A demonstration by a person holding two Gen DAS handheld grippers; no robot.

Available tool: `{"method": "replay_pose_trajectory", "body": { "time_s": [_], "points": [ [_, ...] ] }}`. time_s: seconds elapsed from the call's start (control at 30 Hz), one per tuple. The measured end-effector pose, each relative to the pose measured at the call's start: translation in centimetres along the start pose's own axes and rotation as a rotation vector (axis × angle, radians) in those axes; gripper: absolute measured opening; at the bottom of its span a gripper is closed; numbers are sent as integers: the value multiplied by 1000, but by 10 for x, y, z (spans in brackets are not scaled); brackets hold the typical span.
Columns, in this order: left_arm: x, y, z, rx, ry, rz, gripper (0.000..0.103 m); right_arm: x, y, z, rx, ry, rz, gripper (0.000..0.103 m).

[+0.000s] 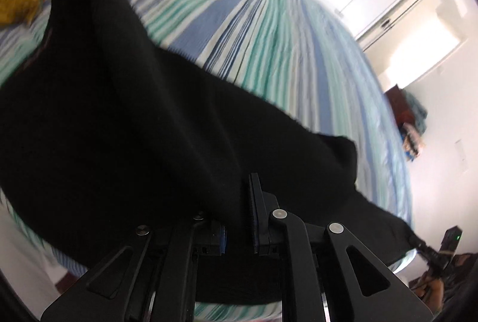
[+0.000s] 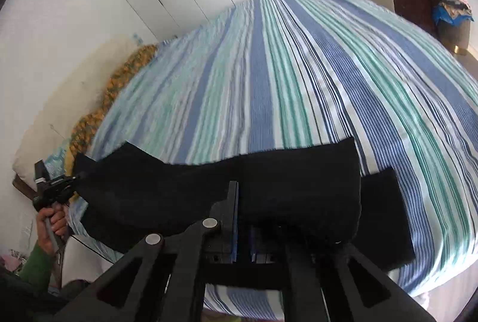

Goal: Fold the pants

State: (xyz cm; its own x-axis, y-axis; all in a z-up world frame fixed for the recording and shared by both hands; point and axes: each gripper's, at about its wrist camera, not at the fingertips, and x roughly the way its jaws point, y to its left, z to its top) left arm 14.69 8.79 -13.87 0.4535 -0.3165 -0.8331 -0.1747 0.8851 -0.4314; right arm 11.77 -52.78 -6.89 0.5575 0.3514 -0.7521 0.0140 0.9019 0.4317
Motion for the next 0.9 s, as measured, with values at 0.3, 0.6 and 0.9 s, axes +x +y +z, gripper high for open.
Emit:
{"method": "replay_pose_trajectory", "body": {
  "time_s": [0.3,0.6,0.9],
  "points": [
    [-2,-6,-22,-20,-16,-20,10,21,-51,-47,187,118,-29,77],
    [2,0,-19,-67,-17,-63,10,-2,-114,-61,616,-16,82,47],
    [11,-26,-43,77,39,-25,9,-17,-84,-30,300,-18,-342,13]
  ]
}}
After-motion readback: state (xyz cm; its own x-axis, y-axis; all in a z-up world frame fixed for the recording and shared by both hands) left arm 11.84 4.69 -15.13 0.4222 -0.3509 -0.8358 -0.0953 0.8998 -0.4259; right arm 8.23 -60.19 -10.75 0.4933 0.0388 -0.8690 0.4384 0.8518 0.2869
